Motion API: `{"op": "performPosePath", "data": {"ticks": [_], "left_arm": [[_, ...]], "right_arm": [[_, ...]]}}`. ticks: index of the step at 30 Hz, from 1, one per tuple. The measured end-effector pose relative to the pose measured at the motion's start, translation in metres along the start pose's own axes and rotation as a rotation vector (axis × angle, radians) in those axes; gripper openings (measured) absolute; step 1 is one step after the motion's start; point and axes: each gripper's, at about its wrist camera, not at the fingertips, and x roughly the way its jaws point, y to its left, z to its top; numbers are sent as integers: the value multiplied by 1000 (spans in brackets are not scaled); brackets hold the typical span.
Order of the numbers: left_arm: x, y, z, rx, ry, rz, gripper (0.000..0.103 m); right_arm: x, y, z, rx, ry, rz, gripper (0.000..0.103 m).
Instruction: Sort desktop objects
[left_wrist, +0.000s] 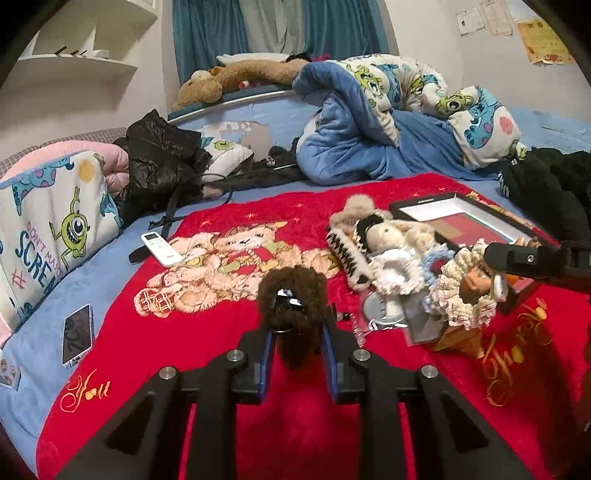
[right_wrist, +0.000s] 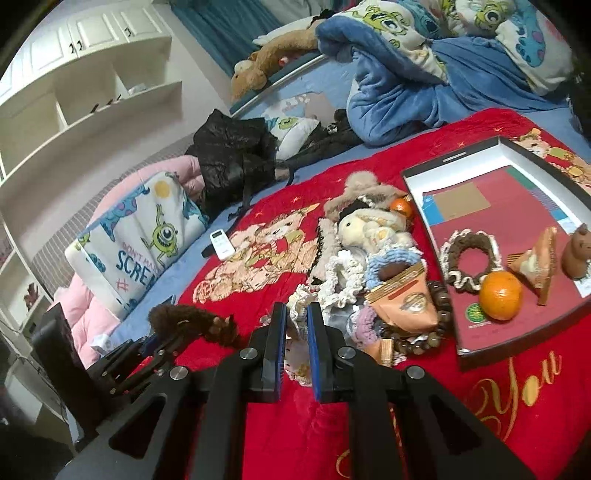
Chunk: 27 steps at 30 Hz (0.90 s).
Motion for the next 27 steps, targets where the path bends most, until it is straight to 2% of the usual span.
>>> {"op": "performPosePath", "data": {"ticks": [7,12,27], "left_arm": [[-20,-13,9,-2,-31,-38,23],[-32,-28,15,-20,-49,-101,23],[-58,-145,31,94,-68,-298,23]], "right_arm": [[-22,-9,3,9,-29,-8,13],[-41,-21,5,20,-49,-31,13],[-124,-79,2,92,-136,-144,13]]}}
